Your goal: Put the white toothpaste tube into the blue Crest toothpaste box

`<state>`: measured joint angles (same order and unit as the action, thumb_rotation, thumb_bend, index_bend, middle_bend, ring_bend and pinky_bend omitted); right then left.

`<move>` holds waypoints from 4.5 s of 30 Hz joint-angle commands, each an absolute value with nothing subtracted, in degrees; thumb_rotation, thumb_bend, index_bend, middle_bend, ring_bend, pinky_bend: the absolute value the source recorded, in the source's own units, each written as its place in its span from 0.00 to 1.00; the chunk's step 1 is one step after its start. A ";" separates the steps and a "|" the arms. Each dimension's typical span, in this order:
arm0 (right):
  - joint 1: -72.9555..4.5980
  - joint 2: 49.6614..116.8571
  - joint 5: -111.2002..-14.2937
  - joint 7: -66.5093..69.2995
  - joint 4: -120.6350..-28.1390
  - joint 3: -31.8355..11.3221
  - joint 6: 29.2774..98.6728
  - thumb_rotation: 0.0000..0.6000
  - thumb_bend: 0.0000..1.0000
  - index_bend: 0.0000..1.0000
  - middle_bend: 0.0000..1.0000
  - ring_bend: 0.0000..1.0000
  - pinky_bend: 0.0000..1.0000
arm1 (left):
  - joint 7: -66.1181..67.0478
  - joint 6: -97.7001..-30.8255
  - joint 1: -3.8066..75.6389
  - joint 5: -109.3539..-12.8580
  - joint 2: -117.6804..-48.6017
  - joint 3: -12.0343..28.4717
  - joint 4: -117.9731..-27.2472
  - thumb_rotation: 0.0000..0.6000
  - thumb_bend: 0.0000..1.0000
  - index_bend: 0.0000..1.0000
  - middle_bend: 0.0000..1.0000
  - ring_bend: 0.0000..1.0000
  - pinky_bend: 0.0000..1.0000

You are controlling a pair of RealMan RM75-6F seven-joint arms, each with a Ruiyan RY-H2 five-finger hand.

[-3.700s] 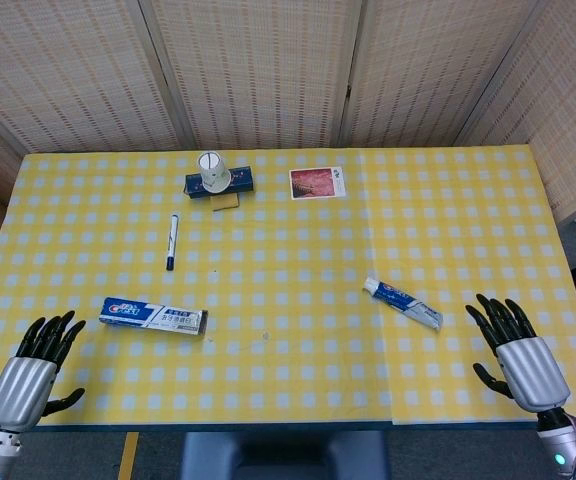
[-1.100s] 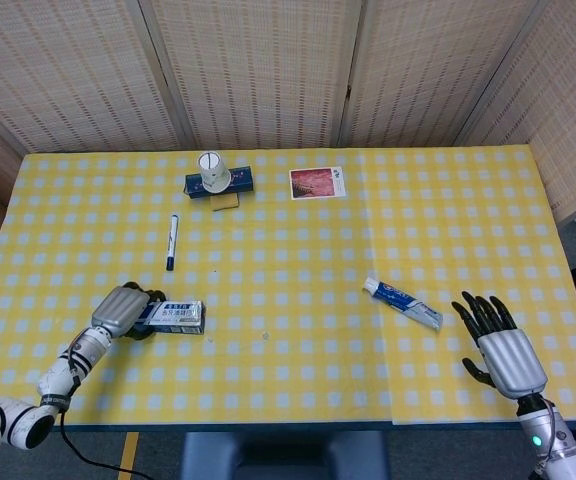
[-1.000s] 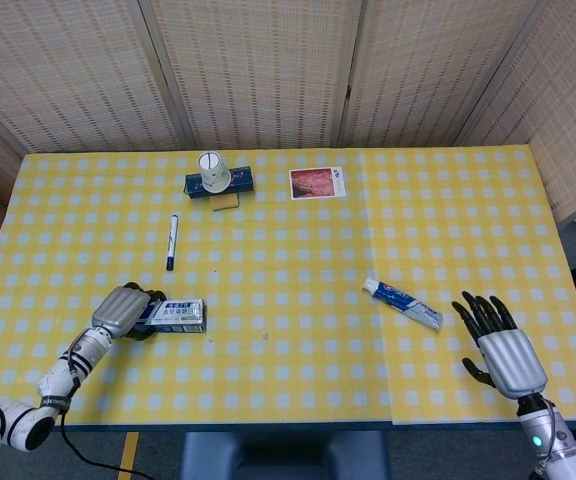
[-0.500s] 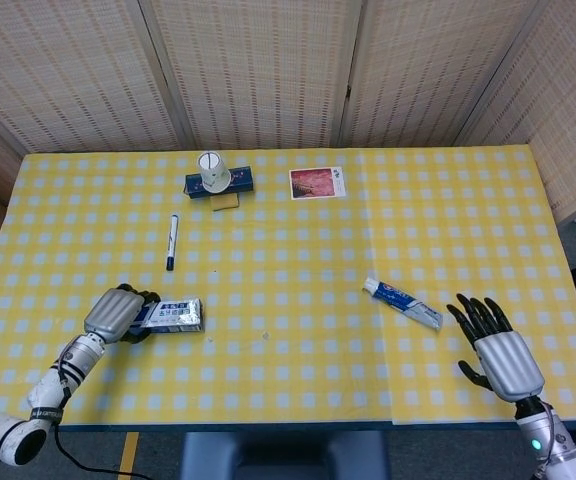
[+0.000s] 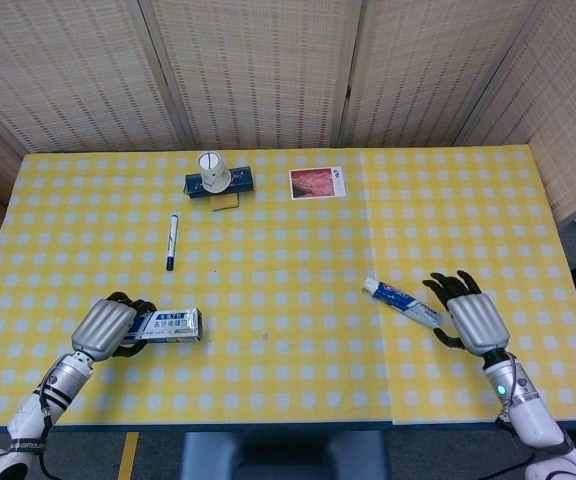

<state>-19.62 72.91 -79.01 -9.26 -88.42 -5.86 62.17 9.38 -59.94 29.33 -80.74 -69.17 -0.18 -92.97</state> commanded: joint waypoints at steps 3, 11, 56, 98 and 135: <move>-24.80 78.61 -66.66 -15.79 -89.35 -10.89 56.69 1.00 0.31 0.39 0.29 0.30 0.26 | 7.19 -60.90 28.70 -82.01 -68.00 -0.32 -94.25 1.00 0.34 0.39 0.55 0.52 0.30; -27.22 82.44 -57.33 -23.96 -90.83 -12.57 59.38 1.00 0.31 0.41 0.30 0.30 0.27 | 2.27 -60.92 28.53 -83.56 -67.07 -0.39 -94.16 1.00 0.34 0.39 0.55 0.52 0.30; -45.74 91.31 -21.20 -50.43 -87.04 -11.29 62.74 1.00 0.31 0.48 0.28 0.34 0.31 | -11.85 -61.51 28.44 -88.29 -64.16 -0.88 -88.62 1.00 0.34 0.41 0.55 0.51 0.29; -32.76 71.96 -66.40 2.03 -107.71 -12.22 58.92 1.00 0.63 0.76 0.55 0.78 0.79 | -0.77 -61.90 26.12 -83.36 -62.63 -0.02 -99.28 1.00 0.33 0.39 0.55 0.52 0.29; -33.96 81.10 -79.51 46.16 -115.29 -19.04 60.18 1.00 0.63 0.76 0.55 0.78 0.79 | -50.08 -52.06 37.28 -97.80 -62.94 -2.65 -101.75 1.00 0.32 0.37 0.56 0.50 0.31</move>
